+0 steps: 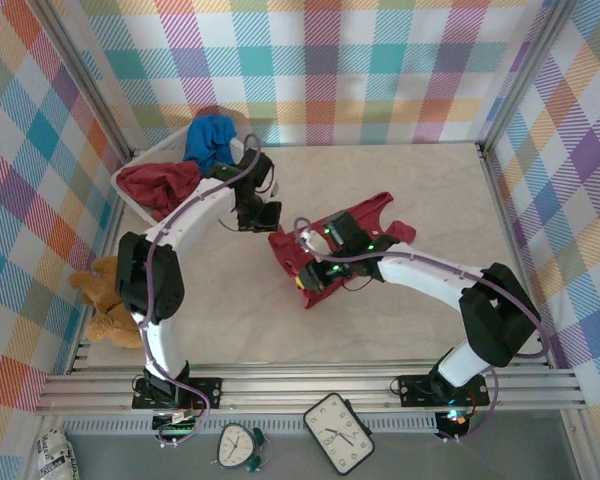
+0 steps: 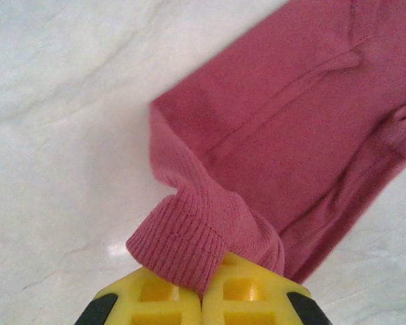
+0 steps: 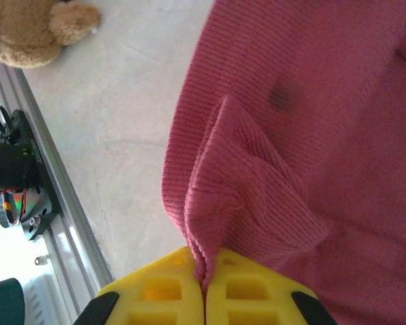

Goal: Fold and stack the tank tops

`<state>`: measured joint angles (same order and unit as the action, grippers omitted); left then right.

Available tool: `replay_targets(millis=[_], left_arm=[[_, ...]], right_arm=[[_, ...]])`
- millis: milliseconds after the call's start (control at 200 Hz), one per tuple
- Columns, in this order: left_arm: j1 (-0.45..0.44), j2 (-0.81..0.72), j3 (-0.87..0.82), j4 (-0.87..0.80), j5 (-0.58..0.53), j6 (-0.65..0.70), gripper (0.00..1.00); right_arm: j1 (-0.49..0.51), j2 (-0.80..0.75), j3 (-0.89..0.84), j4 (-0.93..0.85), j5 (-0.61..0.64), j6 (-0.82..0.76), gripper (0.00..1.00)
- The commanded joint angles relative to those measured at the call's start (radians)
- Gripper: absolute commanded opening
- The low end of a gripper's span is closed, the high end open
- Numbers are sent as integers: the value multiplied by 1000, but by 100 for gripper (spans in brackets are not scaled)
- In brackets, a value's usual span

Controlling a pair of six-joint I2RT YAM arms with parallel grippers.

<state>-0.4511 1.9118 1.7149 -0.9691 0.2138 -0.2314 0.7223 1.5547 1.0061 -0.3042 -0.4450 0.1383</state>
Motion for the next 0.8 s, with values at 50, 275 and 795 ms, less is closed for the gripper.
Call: replay_targets(millis=[50, 275, 795], left_arm=[[-46, 142, 178, -34, 46, -23, 2], [-67, 327, 413, -59, 54, -35, 3], [-70, 592, 690, 44, 161, -64, 7]], right_arm=[[-118, -35, -24, -89, -143, -55, 6], [-267, 11, -14, -128, -164, -121, 7], [-464, 167, 38, -136, -154, -199, 7]])
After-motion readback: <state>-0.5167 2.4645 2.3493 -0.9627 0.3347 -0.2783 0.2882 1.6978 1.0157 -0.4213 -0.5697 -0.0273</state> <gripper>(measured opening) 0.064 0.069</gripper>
